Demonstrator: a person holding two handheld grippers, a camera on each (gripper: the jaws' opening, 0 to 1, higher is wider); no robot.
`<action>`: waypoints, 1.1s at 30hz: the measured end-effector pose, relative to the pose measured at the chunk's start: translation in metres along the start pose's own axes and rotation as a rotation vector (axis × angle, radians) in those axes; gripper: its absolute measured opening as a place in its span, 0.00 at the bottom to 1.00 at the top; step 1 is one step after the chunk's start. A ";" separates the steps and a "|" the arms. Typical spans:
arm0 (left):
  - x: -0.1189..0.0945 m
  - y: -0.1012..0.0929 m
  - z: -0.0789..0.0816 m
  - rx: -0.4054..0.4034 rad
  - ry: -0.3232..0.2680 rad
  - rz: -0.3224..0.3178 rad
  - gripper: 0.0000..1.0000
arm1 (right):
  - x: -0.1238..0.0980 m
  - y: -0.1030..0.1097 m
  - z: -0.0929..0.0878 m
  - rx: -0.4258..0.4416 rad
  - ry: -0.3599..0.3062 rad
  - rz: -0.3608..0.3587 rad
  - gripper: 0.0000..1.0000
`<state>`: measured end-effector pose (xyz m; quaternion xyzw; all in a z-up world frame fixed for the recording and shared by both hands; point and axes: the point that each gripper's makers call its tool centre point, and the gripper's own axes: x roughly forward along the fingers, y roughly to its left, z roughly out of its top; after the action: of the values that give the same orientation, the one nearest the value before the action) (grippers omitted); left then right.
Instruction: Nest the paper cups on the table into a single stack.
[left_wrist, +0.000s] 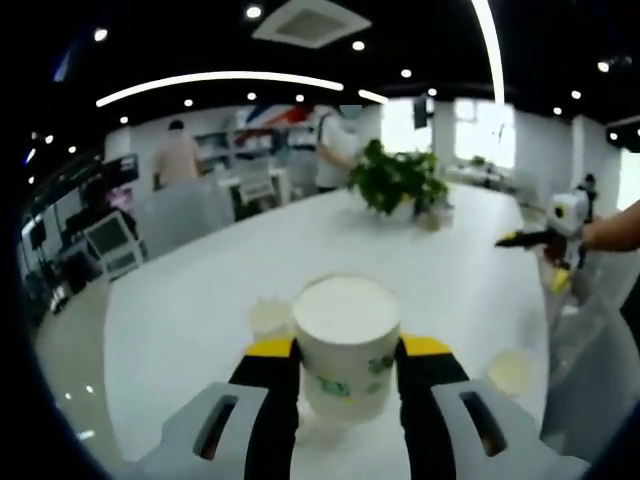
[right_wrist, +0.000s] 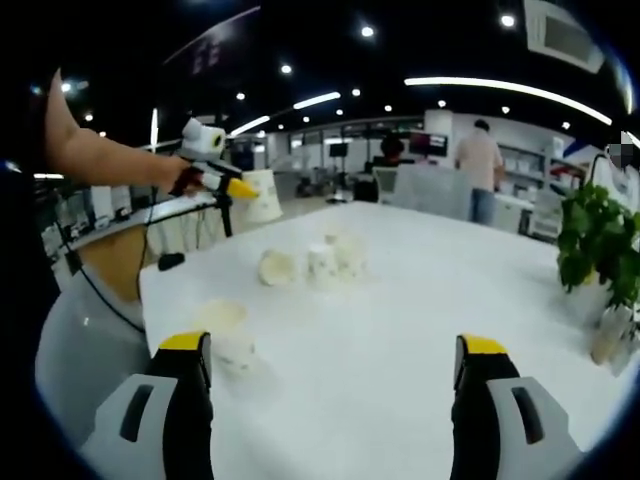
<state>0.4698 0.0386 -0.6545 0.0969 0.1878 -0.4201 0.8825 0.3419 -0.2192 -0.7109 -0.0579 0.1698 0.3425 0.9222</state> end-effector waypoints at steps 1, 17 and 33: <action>0.000 -0.002 0.002 0.002 -0.004 -0.006 0.37 | 0.001 0.001 0.001 -0.002 0.001 0.002 1.00; 0.004 -0.036 0.023 0.014 -0.058 -0.064 0.37 | 0.011 0.014 0.016 -0.034 -0.012 0.043 1.00; 0.004 -0.084 0.050 0.098 -0.100 -0.153 0.37 | 0.014 0.027 0.041 -0.031 -0.051 0.066 0.98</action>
<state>0.4196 -0.0336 -0.6122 0.1041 0.1298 -0.4993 0.8503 0.3453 -0.1808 -0.6775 -0.0581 0.1428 0.3767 0.9134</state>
